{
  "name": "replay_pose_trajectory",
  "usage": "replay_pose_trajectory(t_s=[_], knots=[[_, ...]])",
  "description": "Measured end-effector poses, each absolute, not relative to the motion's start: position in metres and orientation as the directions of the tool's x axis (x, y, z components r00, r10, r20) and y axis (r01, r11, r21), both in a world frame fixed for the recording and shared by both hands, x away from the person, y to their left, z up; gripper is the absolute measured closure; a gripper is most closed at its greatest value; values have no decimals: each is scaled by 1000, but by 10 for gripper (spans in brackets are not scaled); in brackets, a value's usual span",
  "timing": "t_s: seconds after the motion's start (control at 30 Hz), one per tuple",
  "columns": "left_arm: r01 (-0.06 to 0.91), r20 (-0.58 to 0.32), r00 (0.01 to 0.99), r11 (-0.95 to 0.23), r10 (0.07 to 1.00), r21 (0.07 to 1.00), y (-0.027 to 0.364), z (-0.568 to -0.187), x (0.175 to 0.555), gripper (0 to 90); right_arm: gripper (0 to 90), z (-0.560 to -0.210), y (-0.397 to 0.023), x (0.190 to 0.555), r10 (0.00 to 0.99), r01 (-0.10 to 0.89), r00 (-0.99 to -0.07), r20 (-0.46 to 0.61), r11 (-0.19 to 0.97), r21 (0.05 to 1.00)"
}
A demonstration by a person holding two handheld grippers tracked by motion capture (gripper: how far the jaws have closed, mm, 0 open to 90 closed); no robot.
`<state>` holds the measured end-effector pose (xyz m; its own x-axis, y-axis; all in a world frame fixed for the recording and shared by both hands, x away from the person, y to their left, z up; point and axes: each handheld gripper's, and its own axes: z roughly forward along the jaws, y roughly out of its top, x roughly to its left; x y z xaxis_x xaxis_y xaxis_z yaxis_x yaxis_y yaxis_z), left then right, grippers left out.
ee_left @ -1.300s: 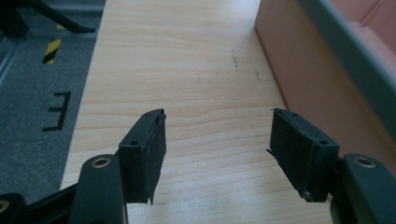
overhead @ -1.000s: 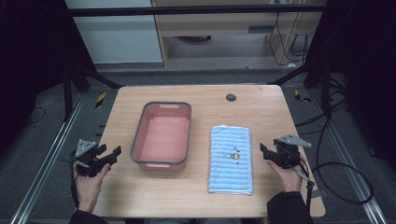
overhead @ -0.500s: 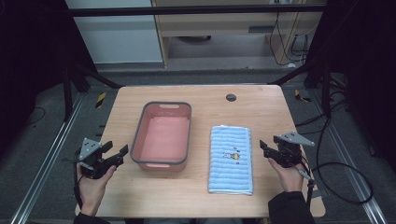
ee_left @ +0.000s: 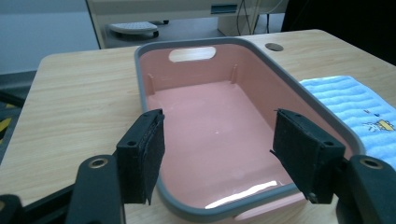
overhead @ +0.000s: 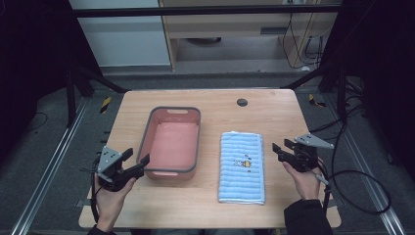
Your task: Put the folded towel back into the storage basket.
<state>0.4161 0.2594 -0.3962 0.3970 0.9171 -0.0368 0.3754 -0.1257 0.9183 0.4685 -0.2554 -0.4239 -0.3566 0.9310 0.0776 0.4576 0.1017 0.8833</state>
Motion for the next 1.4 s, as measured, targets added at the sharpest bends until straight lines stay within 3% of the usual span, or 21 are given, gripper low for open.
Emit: replay_pose_trajectory(t_s=[0.3,0.9,1.4], knots=[[361,-25,433,-148,901,921,236,-396,417,334,504,-414,-250,473,924,441,-373,86,96,892],[318,-11,540,-192,842,929,168,-391,419,332,450,-396,-230,490,912,403,-403,79,99,910],[317,-12,592,-219,806,923,129,-401,424,372,431,-399,-228,501,912,426,-405,68,122,896]])
